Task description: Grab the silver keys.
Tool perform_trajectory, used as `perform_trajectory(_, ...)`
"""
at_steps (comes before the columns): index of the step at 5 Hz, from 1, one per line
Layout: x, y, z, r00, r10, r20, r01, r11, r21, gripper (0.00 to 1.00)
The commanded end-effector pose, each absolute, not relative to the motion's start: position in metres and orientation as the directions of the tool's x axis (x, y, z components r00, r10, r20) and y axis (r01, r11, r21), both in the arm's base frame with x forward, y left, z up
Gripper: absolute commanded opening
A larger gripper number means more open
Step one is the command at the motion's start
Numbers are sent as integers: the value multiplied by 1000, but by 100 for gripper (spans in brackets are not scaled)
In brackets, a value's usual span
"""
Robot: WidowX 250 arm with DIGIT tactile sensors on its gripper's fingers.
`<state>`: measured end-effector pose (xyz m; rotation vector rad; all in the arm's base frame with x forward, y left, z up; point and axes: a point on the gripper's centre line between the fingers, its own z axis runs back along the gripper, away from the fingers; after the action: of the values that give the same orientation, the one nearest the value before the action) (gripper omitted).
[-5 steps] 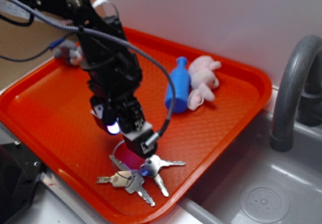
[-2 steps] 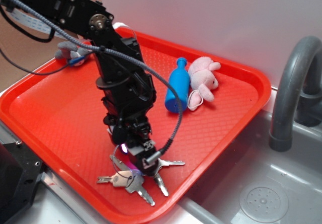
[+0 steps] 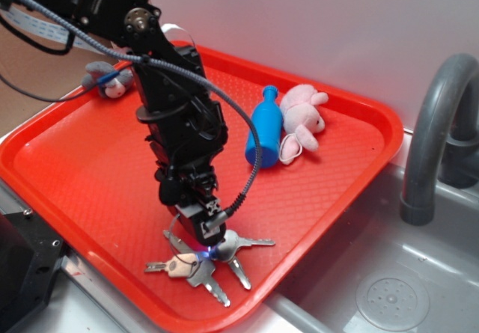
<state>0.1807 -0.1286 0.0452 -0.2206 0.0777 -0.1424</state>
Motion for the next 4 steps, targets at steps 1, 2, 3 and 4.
perform_trajectory(1, 186, -100, 129, 970, -31, 241, 70, 986, -153, 0)
perform_trajectory(2, 194, -54, 181, 939, -1, 343, 23, 998, -61, 0)
perform_trajectory(3, 200, -1, 220, 946, 99, 307, -72, 993, -98, 0)
perform_trajectory(4, 204, 19, 241, 930, 62, 362, -57, 998, -23, 0)
